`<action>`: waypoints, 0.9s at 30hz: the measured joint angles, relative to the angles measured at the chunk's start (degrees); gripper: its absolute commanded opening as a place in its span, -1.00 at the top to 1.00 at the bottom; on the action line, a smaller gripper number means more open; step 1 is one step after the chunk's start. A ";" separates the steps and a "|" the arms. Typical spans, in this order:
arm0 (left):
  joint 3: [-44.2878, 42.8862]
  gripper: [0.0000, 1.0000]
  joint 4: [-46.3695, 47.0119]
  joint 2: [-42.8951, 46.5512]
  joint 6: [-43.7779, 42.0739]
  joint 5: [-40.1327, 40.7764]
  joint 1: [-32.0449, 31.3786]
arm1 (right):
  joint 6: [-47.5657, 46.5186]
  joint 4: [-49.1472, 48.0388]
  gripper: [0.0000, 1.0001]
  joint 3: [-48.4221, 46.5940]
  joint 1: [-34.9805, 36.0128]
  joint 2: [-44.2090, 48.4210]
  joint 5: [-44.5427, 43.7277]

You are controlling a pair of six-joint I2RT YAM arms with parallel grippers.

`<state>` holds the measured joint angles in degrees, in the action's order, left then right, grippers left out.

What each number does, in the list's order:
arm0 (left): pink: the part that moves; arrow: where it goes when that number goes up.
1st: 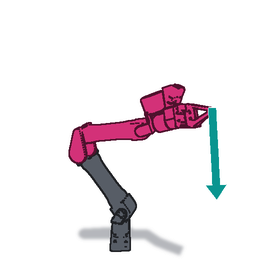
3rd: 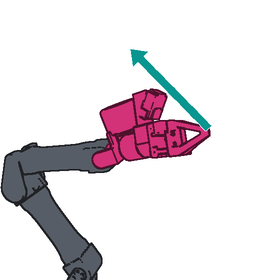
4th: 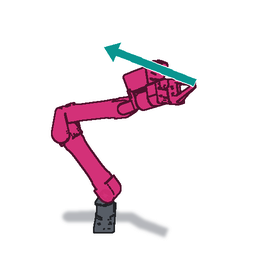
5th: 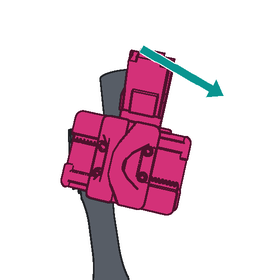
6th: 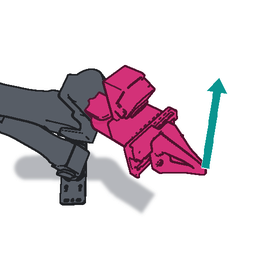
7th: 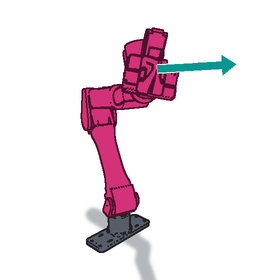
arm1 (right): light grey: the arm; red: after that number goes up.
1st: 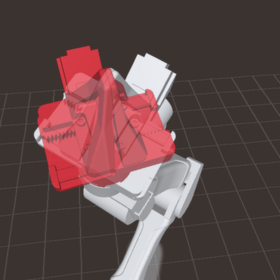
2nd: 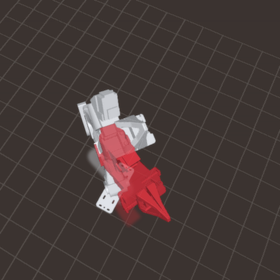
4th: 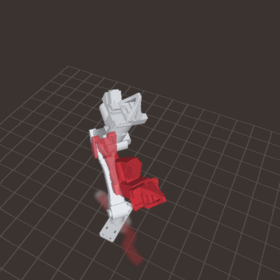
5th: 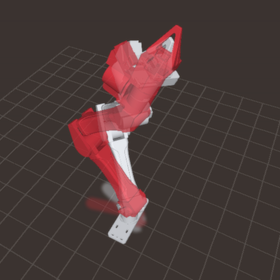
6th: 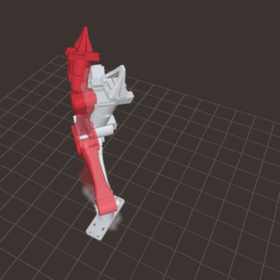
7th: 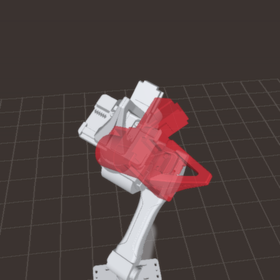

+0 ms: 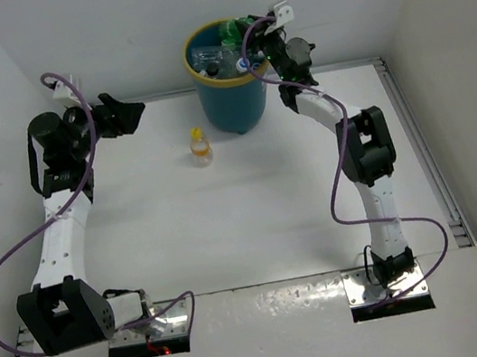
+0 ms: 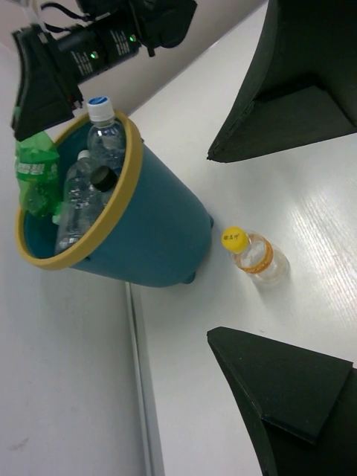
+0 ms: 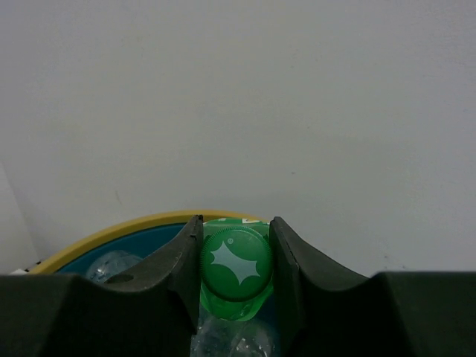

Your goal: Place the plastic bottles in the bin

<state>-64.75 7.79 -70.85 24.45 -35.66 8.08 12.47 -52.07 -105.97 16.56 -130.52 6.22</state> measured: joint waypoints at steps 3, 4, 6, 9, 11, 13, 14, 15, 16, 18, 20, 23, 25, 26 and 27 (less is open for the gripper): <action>0.17 -1.00 -1.05 -0.85 -2.84 0.07 -1.60 | -0.15 -1.42 0.11 3.30 0.09 2.01 0.00; 0.17 -1.00 -1.64 -1.42 -4.09 0.09 -2.36 | -0.09 -1.79 -0.04 4.74 0.09 2.93 0.07; 0.28 -1.00 -2.73 -2.69 -6.12 0.07 -3.78 | 0.37 -1.70 -0.64 6.49 0.02 4.15 0.26; 0.48 -1.00 -3.93 -4.81 -9.07 0.09 -5.55 | 1.55 -1.18 -0.99 9.09 -0.39 6.34 0.42; 0.70 -1.00 -4.46 -6.12 -10.91 0.15 -6.62 | 3.15 -0.15 -1.00 9.64 -0.76 7.85 0.96; 0.92 -1.00 -4.61 -7.34 -12.37 0.11 -7.76 | 4.55 0.72 -1.00 9.64 -1.20 9.40 1.75; 0.92 -1.00 -4.66 -8.20 -13.22 0.04 -8.44 | 5.40 1.29 -1.00 9.62 -1.44 10.25 1.99; 0.92 -1.00 -4.63 -9.07 -13.94 -0.04 -9.18 | 6.34 1.90 -1.00 9.53 -1.75 11.39 2.38; 0.92 -1.00 -4.57 -10.14 -14.95 -0.13 -10.10 | 7.10 2.29 -1.00 9.44 -1.99 12.26 2.80; 0.92 -1.00 -4.26 -12.46 -16.65 -0.17 -11.63 | 8.66 3.52 -1.00 9.40 -2.71 14.71 3.50; 0.90 -1.00 -4.07 -15.28 -18.45 -0.04 -13.14 | 9.90 4.22 -1.00 9.49 -3.52 17.03 4.37; 0.50 -1.00 -3.37 -20.13 -20.48 0.83 -14.67 | 11.34 4.79 -1.00 11.87 -5.27 22.01 5.95; -0.33 -1.00 -3.10 -23.37 -21.38 2.03 -15.37 | 12.00 5.14 -1.00 15.45 -6.95 26.38 7.39; -1.01 -1.00 -2.95 -24.96 -21.94 2.84 -15.89 | 12.24 5.53 -1.00 17.44 -7.93 28.63 8.02; -1.64 -1.00 -2.91 -26.23 -22.45 3.58 -16.09 | 12.46 5.70 -1.00 19.37 -8.94 30.73 8.83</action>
<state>-66.39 4.89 -97.08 2.00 -32.08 -8.01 24.93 -46.37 -86.61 7.62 -99.79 15.05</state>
